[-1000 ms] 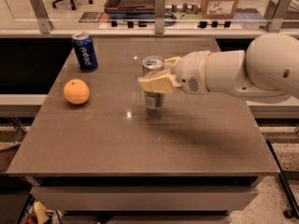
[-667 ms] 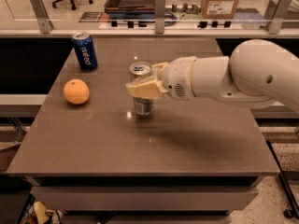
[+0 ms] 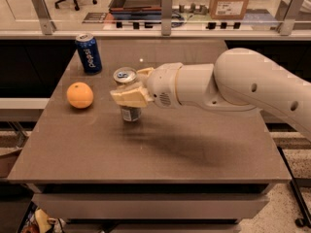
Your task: Move redbull can near orange
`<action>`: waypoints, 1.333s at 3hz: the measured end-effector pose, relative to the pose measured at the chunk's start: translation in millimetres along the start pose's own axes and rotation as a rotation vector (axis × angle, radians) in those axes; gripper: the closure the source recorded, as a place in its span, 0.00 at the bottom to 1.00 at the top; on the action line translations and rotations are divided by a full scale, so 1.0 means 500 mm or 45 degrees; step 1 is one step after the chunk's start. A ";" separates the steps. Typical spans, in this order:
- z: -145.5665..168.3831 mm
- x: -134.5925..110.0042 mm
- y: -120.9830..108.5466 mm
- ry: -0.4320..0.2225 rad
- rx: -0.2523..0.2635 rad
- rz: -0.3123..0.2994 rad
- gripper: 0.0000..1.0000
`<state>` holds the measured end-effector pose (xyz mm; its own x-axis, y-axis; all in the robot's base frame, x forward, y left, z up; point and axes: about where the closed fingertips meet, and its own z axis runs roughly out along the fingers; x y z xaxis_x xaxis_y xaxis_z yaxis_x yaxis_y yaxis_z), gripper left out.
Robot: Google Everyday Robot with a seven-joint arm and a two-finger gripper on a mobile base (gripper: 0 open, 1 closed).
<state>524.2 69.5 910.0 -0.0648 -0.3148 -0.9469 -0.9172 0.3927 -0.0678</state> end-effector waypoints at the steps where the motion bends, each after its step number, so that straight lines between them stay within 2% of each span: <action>1: 0.028 -0.012 0.009 -0.013 -0.021 -0.043 1.00; 3: 0.083 0.000 0.014 -0.003 -0.090 -0.054 1.00; 4: 0.085 -0.003 0.018 -0.003 -0.093 -0.058 0.84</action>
Offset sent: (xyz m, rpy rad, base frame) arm 0.0144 0.0387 -0.0170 -0.0113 -0.0217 0.0764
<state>532.6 110.3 897.5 -0.0218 -0.3285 -0.9443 -0.9453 0.3142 -0.0875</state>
